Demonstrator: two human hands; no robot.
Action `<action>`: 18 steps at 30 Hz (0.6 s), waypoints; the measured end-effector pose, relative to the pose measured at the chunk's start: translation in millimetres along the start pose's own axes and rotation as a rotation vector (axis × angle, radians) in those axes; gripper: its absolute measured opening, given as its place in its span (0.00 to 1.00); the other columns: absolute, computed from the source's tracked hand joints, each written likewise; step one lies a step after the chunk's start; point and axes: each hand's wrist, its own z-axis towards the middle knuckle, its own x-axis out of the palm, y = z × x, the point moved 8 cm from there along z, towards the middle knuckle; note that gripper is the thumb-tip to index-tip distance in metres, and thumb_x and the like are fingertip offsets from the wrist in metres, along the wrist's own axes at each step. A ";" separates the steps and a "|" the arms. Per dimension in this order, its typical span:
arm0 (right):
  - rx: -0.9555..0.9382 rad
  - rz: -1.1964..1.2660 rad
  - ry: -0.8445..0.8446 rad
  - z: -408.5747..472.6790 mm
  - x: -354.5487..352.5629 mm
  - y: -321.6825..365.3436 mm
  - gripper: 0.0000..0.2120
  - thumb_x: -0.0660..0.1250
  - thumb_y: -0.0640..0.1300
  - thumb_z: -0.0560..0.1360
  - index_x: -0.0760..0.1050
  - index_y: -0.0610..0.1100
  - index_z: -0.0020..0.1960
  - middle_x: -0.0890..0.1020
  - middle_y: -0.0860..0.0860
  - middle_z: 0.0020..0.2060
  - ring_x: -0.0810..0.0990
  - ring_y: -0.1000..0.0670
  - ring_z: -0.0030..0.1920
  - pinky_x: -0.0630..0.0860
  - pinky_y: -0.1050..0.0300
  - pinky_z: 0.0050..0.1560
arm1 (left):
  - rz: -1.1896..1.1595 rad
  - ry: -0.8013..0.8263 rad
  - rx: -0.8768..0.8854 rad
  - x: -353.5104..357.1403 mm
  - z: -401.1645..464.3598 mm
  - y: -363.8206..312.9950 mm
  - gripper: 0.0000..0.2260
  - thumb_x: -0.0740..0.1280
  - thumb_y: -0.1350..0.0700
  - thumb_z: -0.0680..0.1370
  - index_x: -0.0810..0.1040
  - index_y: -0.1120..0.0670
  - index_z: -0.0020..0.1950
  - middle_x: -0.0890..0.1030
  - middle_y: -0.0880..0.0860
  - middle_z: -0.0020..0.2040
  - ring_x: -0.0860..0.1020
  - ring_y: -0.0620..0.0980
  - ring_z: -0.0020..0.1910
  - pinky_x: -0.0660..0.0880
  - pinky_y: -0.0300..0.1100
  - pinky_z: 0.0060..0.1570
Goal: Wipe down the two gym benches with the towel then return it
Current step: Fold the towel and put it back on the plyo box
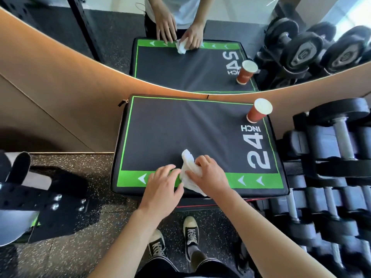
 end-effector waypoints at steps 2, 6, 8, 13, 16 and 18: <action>-0.028 0.065 -0.002 -6.7 -10.6 -12.1 0.22 0.59 0.66 0.76 0.74 0.50 0.57 0.76 0.58 0.51 0.74 0.52 0.53 0.73 0.54 0.50 | 0.002 0.000 0.002 3.4 5.7 -6.4 0.19 0.65 0.48 0.82 0.76 0.52 0.72 0.74 0.49 0.73 0.71 0.52 0.72 0.70 0.52 0.69; -0.048 0.132 0.038 -17.8 -24.6 -39.3 0.13 0.66 0.52 0.77 0.77 0.48 0.59 0.75 0.59 0.49 0.73 0.50 0.53 0.72 0.54 0.53 | 0.044 0.031 0.066 16.1 15.6 -22.2 0.21 0.70 0.48 0.77 0.78 0.53 0.68 0.76 0.49 0.68 0.74 0.54 0.67 0.73 0.52 0.65; -0.077 0.142 0.074 -19.2 -24.4 -36.9 0.10 0.69 0.47 0.76 0.78 0.48 0.57 0.75 0.58 0.48 0.72 0.51 0.51 0.69 0.57 0.51 | 0.076 0.059 0.078 24.9 19.0 -27.2 0.21 0.72 0.48 0.75 0.78 0.52 0.66 0.77 0.47 0.67 0.75 0.54 0.65 0.73 0.52 0.63; -0.104 0.101 0.040 -12.3 -37.5 -28.8 0.09 0.72 0.43 0.73 0.76 0.44 0.51 0.72 0.57 0.45 0.71 0.50 0.49 0.70 0.54 0.44 | 0.084 0.006 0.072 32.8 21.9 -29.2 0.17 0.75 0.47 0.71 0.81 0.49 0.58 0.78 0.45 0.60 0.76 0.53 0.59 0.76 0.50 0.56; -0.156 -0.023 -0.081 -8.7 -57.5 -27.4 0.10 0.74 0.41 0.71 0.78 0.44 0.50 0.77 0.53 0.44 0.76 0.46 0.48 0.70 0.54 0.40 | 0.097 -0.043 0.068 31.6 23.9 -31.8 0.16 0.75 0.47 0.73 0.82 0.49 0.58 0.78 0.45 0.58 0.76 0.52 0.57 0.77 0.50 0.55; -0.154 -0.110 -0.099 -7.4 -60.5 -29.4 0.09 0.75 0.42 0.72 0.79 0.44 0.51 0.79 0.51 0.45 0.78 0.44 0.48 0.74 0.52 0.42 | 0.122 -0.046 0.054 31.7 26.4 -34.7 0.15 0.74 0.45 0.74 0.82 0.49 0.58 0.78 0.46 0.57 0.76 0.53 0.55 0.77 0.50 0.54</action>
